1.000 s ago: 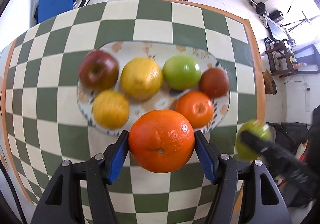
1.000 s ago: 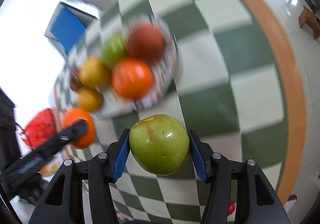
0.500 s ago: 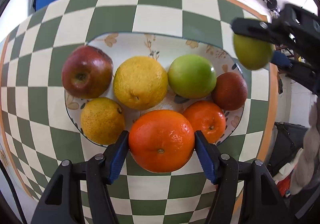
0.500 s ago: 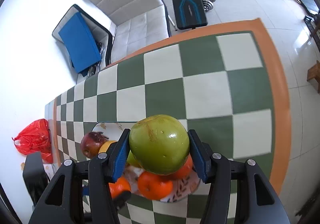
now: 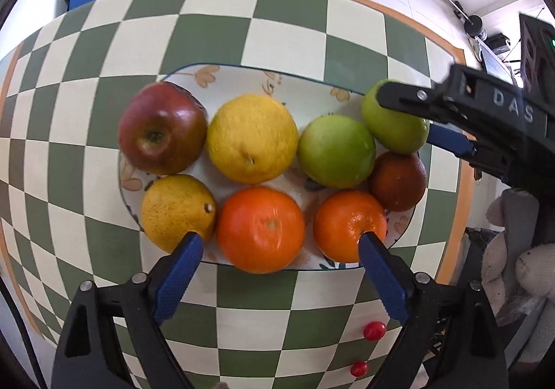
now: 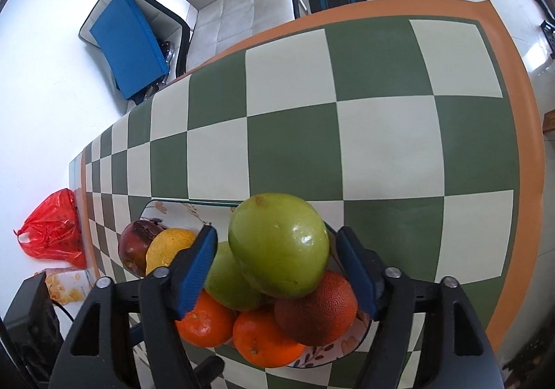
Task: Organize fruits
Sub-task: 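Withdraw both grippers from the plate toward the cherry tomatoes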
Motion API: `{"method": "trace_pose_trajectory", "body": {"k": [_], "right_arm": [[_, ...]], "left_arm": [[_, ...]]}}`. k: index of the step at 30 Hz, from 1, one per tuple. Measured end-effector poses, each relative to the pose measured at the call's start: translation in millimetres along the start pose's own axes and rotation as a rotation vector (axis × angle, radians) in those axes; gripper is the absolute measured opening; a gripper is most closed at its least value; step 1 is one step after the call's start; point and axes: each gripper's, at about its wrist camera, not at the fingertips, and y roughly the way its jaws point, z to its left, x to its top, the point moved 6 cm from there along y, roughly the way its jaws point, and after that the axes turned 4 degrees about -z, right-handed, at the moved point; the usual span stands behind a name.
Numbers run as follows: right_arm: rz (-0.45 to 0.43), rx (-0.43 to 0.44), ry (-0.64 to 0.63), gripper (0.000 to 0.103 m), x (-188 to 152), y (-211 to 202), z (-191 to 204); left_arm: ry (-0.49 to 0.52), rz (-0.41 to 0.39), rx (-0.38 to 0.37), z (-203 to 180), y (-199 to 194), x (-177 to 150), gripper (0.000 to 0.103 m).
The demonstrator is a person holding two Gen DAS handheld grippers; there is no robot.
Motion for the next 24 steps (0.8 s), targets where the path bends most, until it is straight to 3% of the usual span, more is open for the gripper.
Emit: {"method": "trace_pose_trajectory", "body": {"k": [7,9,16,24], "right_arm": [[-0.027,-0.014,0.016,0.078,-7.3,-22.0,-9.5],[-0.057,-0.05,-0.006,0.091,-14.2,-36.6,-11.0],[-0.139,-0.25,-0.096,0.095,-65.1,-73.1,-13.9],[-0.22,-0.321,-0.131,0.096,-116.7,-101.4,-3.3]], "left_arm": [[0.028,-0.133,0.128,14.1,-31.6,4.8,0.092],[0.034,-0.156,0.154,20.1,-38.7,3.8,0.092],[0.045,-0.2,0.185,34.8,-53.8,-6.9,0.092],[0.087,-0.269,0.197,33.5,-81.3,-26.6,0.092]]}}
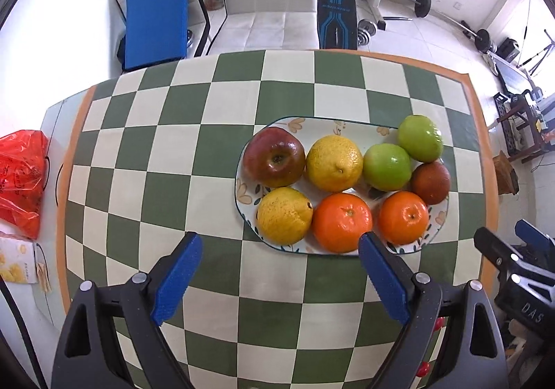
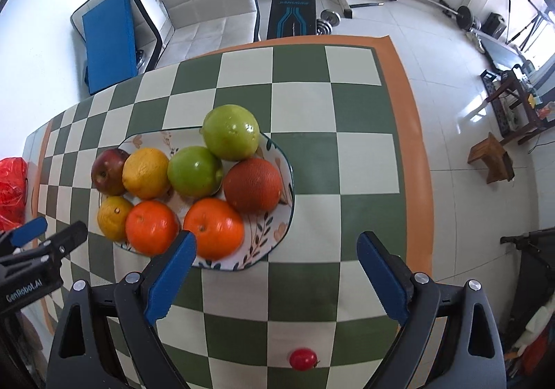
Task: Organize fruits
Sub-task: 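Withdraw both grippers from the plate toward the cherry tomatoes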
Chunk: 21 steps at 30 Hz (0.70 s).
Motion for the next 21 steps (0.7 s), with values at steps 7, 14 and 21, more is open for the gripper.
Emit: {"method": "trace_pose_trajectory", "body": {"k": [7,14,21], "right_arm": [[-0.057,-0.005,0.016,0.096,-21.6,-40.6,6.8],[-0.146,-0.021,0.021,0.096,-44.4,-98.2,11.5],[-0.224,-0.02,0.007,0.096,-64.5,-154.1,20.0]], "left_arm": [[0.016,-0.069,-0.032,-2.4,-40.9,-17.9,0.092],[0.031,-0.145,-0.065,-3.2,-89.6,-39.2,0.092],[0.053,-0.218,-0.09,-2.8,-134.8,-54.9,0.092]]}}
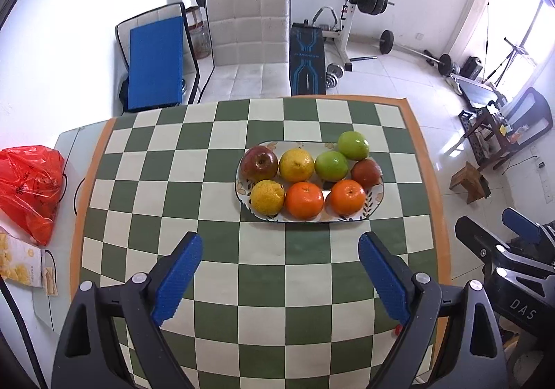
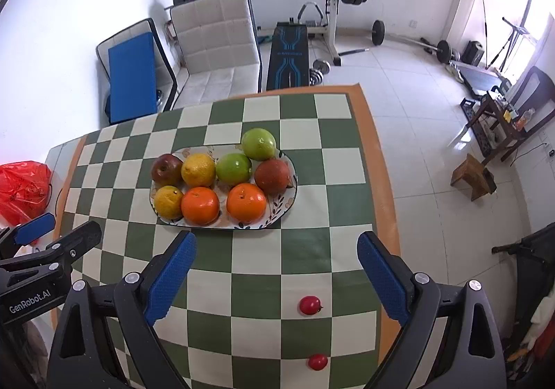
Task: Organize fruits
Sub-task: 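Withdraw both grippers from the plate toward the cherry tomatoes, then grasp a cherry tomato with the right gripper while the left gripper grasps the other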
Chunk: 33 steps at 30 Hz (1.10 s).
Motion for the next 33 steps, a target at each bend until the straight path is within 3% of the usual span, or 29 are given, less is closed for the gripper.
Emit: {"method": "trace_pose_trajectory", "body": {"k": [14,21,23,25,28,33], "right_arm": [[-0.123,0.014,0.003,0.096,-7.6,-94.6,6.6],[-0.148,0.028,0.021,0.096,-13.6,-115.5,7.1],[-0.146,0.034,0.022,0.096,-14.5,-115.5,8.2],[-0.137,0.058,0.031,0.096,-16.1,-112.7,9.5],[-0.102,0.088,0.062,0.097,-19.4,-97.3,5.0],[0.056,0.063,0.15,0.098,-54.1,-24.0,-32.9]], "left_arm": [[0.02,-0.118,-0.027,-6.2,-67.5,-2.6,0.092],[0.008,-0.104,-0.039,-8.8,-66.1,-8.0,0.092],[0.01,-0.093,-0.038,-10.2,-62.0,-9.0,0.092],[0.016,-0.064,-0.032,-12.2,-50.0,-10.5,0.103],[0.039,-0.03,0.004,-15.1,-29.4,-14.9,0.103],[0.112,0.076,0.08,-25.3,19.5,-33.0,0.103]]}}
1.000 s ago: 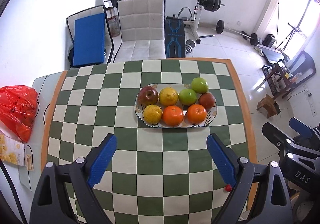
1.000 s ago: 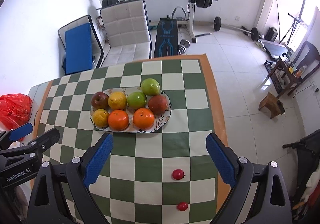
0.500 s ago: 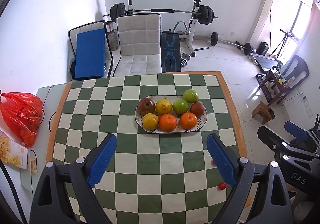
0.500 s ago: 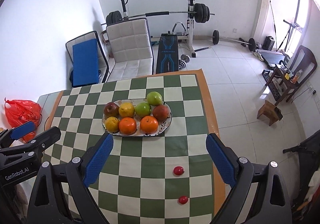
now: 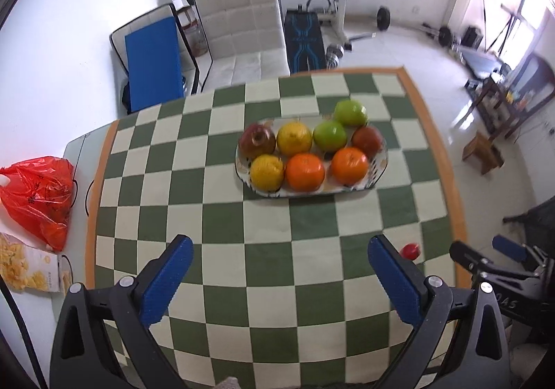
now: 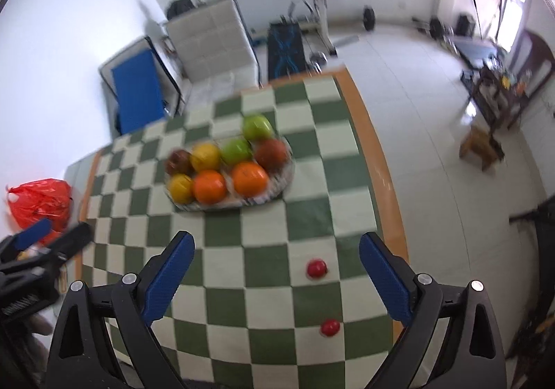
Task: Organize fruits
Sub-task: 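Grasp a cherry tomato with the right gripper while the left gripper grasps the other, then lower both cherry tomatoes onto the plate and open both grippers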
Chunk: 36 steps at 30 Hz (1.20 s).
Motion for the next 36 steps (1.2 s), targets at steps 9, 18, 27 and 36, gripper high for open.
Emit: {"method": "trace_pose_trajectory", "body": {"k": [9,18,27,36], "right_arm": [[0.373,-0.061,0.155,0.074,-120.2,126.3,-76.2],[0.45,-0.041,0.165,0.031,-172.1,156.3,-86.9],[0.367,-0.032,0.259,0.031,-144.9,137.1,-114.2],[0.347,-0.094,0.341,0.031,-130.9,139.2,-164.7]], "left_arm": [[0.144,0.24,-0.025,-54.5,80.2,-41.0,0.103],[0.179,0.364,-0.109,-102.1,115.2,-55.3,0.103],[0.235,0.411,-0.239,-171.8,147.3,-46.3,0.103],[0.353,0.459,-0.281,-225.6,175.4,-58.2,0.053]]}}
